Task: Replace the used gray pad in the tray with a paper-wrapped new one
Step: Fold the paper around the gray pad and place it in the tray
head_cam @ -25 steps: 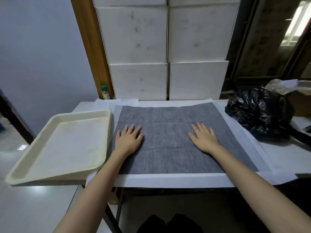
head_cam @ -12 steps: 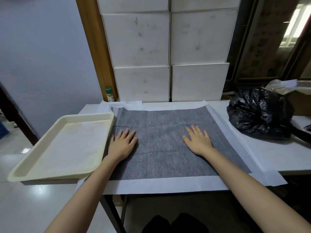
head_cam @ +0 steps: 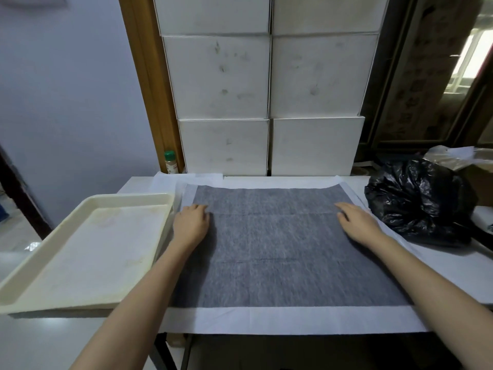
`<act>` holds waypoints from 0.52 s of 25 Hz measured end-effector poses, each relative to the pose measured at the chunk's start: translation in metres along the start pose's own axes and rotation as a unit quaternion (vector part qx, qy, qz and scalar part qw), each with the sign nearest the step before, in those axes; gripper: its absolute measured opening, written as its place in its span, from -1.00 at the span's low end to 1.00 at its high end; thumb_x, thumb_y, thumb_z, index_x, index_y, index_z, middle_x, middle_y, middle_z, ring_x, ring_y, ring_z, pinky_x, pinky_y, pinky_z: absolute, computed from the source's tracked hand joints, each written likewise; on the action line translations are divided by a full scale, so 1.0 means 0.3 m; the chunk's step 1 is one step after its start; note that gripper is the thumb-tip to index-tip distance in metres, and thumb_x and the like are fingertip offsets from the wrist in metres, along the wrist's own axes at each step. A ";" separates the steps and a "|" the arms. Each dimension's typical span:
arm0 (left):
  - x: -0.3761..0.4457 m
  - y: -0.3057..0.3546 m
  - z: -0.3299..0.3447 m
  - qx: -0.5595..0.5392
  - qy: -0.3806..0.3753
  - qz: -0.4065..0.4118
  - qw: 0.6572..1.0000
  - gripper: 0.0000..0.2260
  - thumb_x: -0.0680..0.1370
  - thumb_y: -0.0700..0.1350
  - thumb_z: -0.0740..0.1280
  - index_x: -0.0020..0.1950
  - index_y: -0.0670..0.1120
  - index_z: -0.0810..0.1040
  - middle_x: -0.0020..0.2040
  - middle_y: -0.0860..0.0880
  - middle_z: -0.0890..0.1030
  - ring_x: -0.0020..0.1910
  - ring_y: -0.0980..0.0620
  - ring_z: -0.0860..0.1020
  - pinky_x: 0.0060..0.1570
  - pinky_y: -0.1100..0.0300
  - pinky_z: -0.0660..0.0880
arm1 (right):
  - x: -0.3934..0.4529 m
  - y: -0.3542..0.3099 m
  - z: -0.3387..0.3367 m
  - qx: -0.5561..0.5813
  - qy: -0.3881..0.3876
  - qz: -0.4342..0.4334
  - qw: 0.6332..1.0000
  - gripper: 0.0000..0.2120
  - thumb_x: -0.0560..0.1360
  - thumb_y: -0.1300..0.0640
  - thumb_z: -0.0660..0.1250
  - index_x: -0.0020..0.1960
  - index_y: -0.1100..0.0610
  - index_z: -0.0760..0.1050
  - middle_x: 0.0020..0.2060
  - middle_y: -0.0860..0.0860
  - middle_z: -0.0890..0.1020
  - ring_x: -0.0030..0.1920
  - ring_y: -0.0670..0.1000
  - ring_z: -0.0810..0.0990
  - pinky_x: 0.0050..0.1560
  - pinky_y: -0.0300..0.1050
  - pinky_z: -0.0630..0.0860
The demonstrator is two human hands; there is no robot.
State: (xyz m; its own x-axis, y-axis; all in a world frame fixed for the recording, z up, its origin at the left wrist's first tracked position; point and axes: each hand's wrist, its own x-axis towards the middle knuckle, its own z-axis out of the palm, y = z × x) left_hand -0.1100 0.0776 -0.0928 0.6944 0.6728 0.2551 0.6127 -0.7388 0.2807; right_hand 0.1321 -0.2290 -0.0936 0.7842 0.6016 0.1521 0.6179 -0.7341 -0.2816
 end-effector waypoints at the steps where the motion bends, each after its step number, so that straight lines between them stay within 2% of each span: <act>1: 0.034 -0.019 -0.001 0.009 -0.008 -0.005 1.000 -0.67 0.63 -0.05 0.09 0.35 -0.07 0.45 0.33 -0.13 0.50 0.27 -0.13 0.47 0.24 -0.02 0.40 | 0.031 0.036 -0.015 0.007 0.000 -0.002 1.000 -0.62 0.60 0.14 0.10 0.40 0.16 0.35 0.41 0.08 0.39 0.40 0.09 0.35 0.35 -0.03 0.30; 4: 0.088 -0.059 0.022 -0.002 -0.028 0.012 1.000 -0.72 0.61 -0.06 0.18 0.24 -0.08 0.57 0.25 -0.10 0.56 0.18 -0.10 0.52 0.19 0.04 0.44 | 0.094 0.087 -0.020 -0.002 -0.024 -0.006 1.000 -0.69 0.57 0.18 0.17 0.29 0.15 0.48 0.29 0.09 0.52 0.28 0.12 0.47 0.24 -0.03 0.40; 6: 0.097 -0.086 0.040 -0.049 -0.010 0.018 0.999 -0.74 0.58 -0.07 0.25 0.20 -0.11 0.60 0.23 -0.10 0.58 0.16 -0.09 0.54 0.19 0.07 0.44 | 0.111 0.102 0.004 0.025 -0.005 -0.010 1.000 -0.73 0.56 0.20 0.22 0.21 0.19 0.55 0.21 0.11 0.58 0.23 0.13 0.51 0.22 -0.03 0.42; 9: 0.098 -0.130 0.048 -0.112 0.023 0.021 0.993 -0.76 0.57 -0.12 0.28 0.18 -0.16 0.62 0.22 -0.12 0.60 0.18 -0.09 0.55 0.21 0.09 0.42 | 0.117 0.137 0.067 0.084 0.030 -0.021 0.996 -0.73 0.55 0.20 0.25 0.22 0.23 0.54 0.26 0.15 0.55 0.28 0.13 0.48 0.32 -0.03 0.35; 13: 0.108 -0.151 0.053 -0.117 0.020 0.044 0.992 -0.77 0.56 -0.18 0.29 0.18 -0.20 0.62 0.20 -0.16 0.60 0.19 -0.12 0.54 0.24 0.08 0.39 | 0.130 0.164 0.089 0.093 0.037 -0.022 0.995 -0.71 0.57 0.21 0.22 0.25 0.24 0.51 0.29 0.15 0.52 0.31 0.15 0.44 0.36 -0.01 0.29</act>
State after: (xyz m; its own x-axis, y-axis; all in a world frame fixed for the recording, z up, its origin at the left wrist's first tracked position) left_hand -0.1092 0.1321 -0.1119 0.7227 0.6110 0.3233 0.4428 -0.7683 0.4622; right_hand 0.1915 -0.2332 -0.1269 0.7623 0.6027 0.2357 0.6365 -0.6322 -0.4418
